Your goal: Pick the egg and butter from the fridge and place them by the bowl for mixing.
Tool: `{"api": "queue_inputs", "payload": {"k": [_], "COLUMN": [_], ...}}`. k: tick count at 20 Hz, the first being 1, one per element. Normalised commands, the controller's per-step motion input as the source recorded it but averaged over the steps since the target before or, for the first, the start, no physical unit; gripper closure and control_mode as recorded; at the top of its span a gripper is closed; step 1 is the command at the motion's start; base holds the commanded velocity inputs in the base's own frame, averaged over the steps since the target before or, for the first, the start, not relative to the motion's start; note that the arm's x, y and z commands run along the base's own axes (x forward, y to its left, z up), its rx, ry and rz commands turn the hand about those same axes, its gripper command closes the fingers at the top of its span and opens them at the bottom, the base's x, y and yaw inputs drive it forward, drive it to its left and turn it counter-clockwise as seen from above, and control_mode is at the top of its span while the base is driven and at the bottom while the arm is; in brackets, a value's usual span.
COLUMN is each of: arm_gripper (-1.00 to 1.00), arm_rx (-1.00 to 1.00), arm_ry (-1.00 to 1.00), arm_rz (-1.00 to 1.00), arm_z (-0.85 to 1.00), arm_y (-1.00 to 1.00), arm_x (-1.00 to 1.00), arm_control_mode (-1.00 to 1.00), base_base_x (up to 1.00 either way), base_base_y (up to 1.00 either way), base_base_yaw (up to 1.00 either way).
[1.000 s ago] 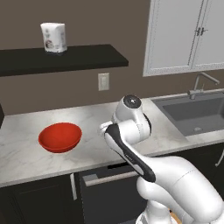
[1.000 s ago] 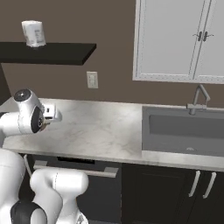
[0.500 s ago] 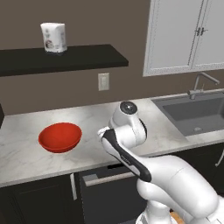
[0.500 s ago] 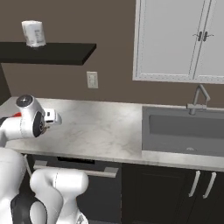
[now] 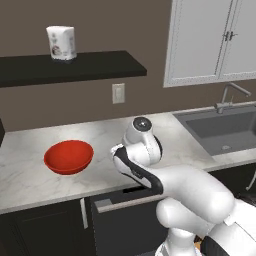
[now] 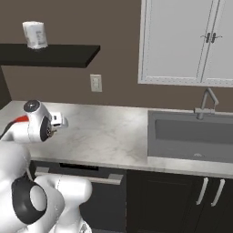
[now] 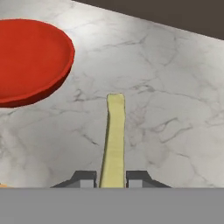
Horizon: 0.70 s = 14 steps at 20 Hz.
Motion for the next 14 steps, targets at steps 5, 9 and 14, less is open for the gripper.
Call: {"api": "queue_inputs", "payload": {"k": [5,9,14], "arm_gripper": [1.00,1.00,1.00], "arm_rx": [0.00,0.00,0.00], "arm_ry": [0.00,0.01,0.05], "arm_rz": [0.03,0.03,0.05], "arm_z": [-0.17,-0.21,-0.24], "arm_y": [0.08,0.20,0.36], "arm_x": [0.58,0.59,0.61], "arm_control_mode": [-1.00,-1.00,-1.00], "base_base_x": [0.00,0.00,0.00], "base_base_y": [0.00,0.00,0.00], "base_base_yaw": [0.00,0.00,0.00]}}
